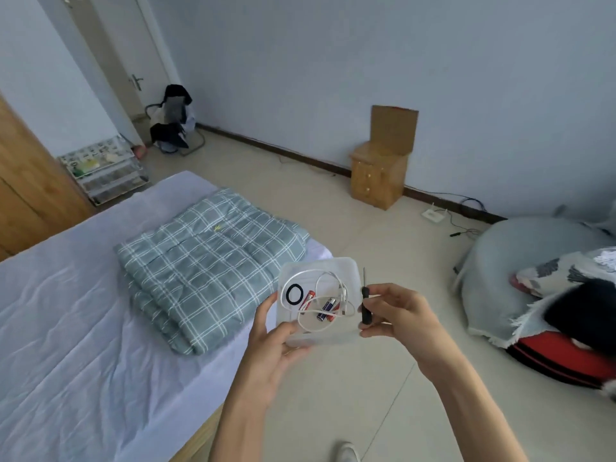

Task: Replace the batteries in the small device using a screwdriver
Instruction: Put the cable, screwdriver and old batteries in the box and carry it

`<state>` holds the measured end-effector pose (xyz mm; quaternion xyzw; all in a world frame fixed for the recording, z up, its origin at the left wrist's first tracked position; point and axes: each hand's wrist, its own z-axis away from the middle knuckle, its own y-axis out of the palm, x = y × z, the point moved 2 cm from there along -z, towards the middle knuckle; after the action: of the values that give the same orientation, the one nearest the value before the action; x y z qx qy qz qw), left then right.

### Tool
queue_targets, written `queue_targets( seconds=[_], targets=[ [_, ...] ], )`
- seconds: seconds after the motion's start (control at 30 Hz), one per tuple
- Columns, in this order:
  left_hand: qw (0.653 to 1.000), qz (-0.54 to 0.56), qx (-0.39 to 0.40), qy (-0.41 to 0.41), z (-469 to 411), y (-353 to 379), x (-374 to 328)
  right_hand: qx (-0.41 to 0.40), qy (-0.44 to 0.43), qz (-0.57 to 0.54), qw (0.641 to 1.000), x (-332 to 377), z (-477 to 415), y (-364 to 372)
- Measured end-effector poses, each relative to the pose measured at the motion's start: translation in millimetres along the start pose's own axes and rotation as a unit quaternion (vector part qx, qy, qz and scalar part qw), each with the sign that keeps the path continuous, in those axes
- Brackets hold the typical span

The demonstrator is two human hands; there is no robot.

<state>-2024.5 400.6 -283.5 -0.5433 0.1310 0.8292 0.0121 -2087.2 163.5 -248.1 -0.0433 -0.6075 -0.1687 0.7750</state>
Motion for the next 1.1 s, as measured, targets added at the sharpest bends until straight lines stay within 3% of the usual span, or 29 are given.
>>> queue_targets(
  seconds=[0.43,0.8,1.1],
  targets=[
    [0.994,-0.021,0.099,-0.038,-229,133,-65,-0.131,-0.015,-0.055,0.990,67,-186,-92],
    [0.995,-0.053,0.086,-0.026,-416,275,-102,-0.116,-0.006,-0.026,0.993,129,-392,-210],
    [0.995,-0.015,0.093,-0.029,-533,386,-133,-0.139,-0.028,-0.032,0.989,191,-516,-297]
  ],
)
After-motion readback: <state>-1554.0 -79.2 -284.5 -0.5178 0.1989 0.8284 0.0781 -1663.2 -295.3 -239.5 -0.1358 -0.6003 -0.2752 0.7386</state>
